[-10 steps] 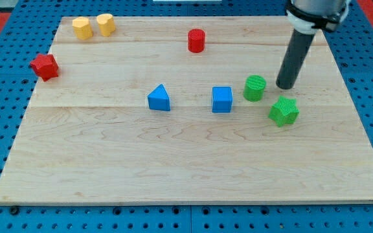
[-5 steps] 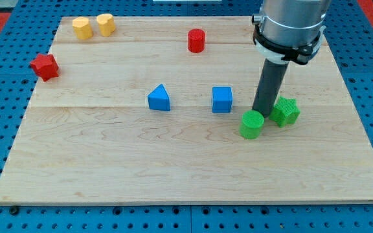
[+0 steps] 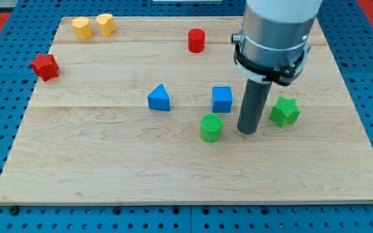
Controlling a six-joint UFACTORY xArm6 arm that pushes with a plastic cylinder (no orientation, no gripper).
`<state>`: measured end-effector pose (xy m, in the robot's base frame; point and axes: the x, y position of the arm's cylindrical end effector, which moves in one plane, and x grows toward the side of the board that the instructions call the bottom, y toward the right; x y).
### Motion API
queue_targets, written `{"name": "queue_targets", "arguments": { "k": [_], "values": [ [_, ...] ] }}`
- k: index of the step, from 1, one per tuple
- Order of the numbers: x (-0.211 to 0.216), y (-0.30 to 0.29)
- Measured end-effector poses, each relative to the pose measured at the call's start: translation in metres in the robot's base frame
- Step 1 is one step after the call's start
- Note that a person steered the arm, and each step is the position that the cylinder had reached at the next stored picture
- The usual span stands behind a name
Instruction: Push the green circle to the bottom left corner of the board
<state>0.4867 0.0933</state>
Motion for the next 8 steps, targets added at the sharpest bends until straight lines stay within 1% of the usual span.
{"name": "queue_targets", "arguments": {
  "k": [1, 2, 3, 4, 5, 6, 7, 8],
  "values": [
    [-0.002, -0.059],
    [0.007, -0.121],
    [0.021, -0.146],
    [0.041, -0.147],
    [0.056, -0.200],
    [0.059, -0.186],
    [0.065, -0.130],
    [0.087, -0.151]
  ]
}}
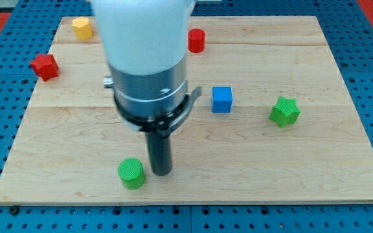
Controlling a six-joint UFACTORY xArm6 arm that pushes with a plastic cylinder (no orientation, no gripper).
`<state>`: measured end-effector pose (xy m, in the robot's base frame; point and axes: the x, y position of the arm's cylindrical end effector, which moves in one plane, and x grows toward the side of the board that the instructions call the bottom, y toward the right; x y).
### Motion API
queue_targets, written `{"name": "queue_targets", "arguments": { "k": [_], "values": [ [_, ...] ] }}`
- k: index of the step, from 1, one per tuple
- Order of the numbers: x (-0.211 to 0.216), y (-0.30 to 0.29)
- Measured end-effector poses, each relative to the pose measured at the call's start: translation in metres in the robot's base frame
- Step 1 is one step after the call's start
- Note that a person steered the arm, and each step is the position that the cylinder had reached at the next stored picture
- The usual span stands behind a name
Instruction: Push the green circle to the bottom left corner of the board
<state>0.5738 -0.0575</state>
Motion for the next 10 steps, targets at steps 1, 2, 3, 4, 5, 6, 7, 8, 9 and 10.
{"name": "queue_targets", "arguments": {
  "k": [1, 2, 3, 4, 5, 6, 7, 8, 9, 10],
  "values": [
    [0.007, -0.061],
    [0.007, -0.123],
    [0.001, -0.125],
    [-0.010, -0.045],
    [0.030, -0.030],
    [0.045, -0.054],
    [0.044, -0.125],
    [0.044, -0.196],
    [0.041, -0.234],
    [0.034, -0.246]
  ]
}}
